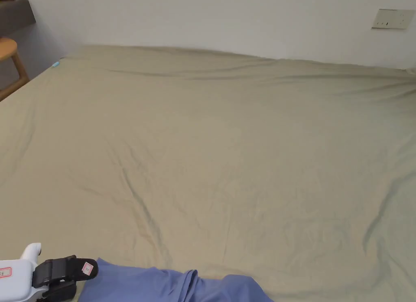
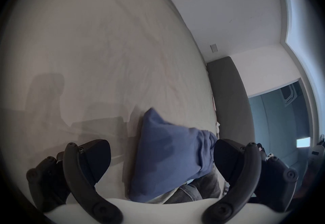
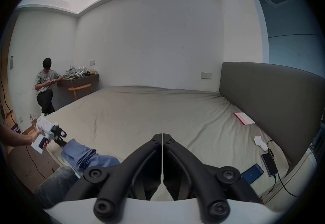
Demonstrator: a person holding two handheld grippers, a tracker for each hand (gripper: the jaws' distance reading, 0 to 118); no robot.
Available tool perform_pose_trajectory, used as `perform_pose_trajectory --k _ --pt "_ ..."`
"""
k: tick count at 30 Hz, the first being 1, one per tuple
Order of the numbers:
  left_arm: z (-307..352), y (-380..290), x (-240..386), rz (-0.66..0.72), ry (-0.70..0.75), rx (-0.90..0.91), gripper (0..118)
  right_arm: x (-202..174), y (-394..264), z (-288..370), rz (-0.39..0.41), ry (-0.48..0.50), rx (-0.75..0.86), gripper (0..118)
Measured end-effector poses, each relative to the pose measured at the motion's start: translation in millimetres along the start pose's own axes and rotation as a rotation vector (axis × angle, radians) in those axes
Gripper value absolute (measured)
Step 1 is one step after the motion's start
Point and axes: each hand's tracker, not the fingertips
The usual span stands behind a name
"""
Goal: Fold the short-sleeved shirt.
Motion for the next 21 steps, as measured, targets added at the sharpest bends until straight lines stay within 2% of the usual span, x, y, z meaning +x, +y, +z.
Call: perform_pose_trajectory --k 1,3,5,9,12,13,14,15,16,17,18,19,20,21 --pt "-6.9 -5.4 -1.5 0.003 -0.027 -0.017 115 0.3 1.7 -0.1 -0.006 -0.001 0.003 3" --pt "-23.4 -8.9 1.9 0.039 -0.186 -0.02 115 -0.2 6.5 -1.4 -0.013 0.003 0.0 3" --pt "-44.8 -8.4 2.0 0.107 -0.237 -0.089 117 -1.2 7.2 -3.9 -0.009 -0.002 -0.005 3" --pt "-55.1 -5.8 13.7 0.016 -0.235 -0.095 117 -0.6 5.8 -5.7 -0.016 0.001 -0.013 3" --pt "-54.5 -4.0 4.3 0.201 -0.322 -0.148 111 -3.6 5.1 -7.8 -0.028 0.03 -0.019 3" --pt "-57.2 -5.3 2.4 0.198 -0.311 -0.171 94 -5.3 5.0 -8.9 -0.027 0.034 -0.022 3" --pt "-58.5 -7.4 5.2 0.149 -0.21 -0.167 56 -8.7 5.8 -9.8 -0.018 0.035 -0.027 3" --pt "-62.4 -10.0 8.3 0.08 -0.067 -0.156 27 -11.1 5.8 -10.3 -0.006 0.037 -0.029 3" --pt "-58.8 -10.4 -1.6 0.003 0.087 -0.153 26 -12.9 5.6 -10.7 0.002 0.038 -0.029 3" --pt "-59.6 -13.5 3.4 0.055 -0.136 -0.121 26 -14.3 5.8 -11.3 0.006 0.041 -0.031 3" --pt "-60.5 -12.5 10.7 0.077 -0.103 -0.106 26 -16.8 7.9 -12.0 0.01 0.044 -0.034 3" --pt "-58.0 -13.1 13.2 0.042 -0.033 -0.066 26 -18.5 8.9 -12.0 0.015 0.045 -0.035 3" --pt "-55.4 -13.6 21.6 -0.015 -0.033 -0.043 26 -19.5 9.3 -11.7 0.019 0.046 -0.034 3" --pt "-52.3 -13.6 30.6 -0.091 0.039 -0.027 26 -19.8 10.1 -11.6 0.024 0.049 -0.034 3"
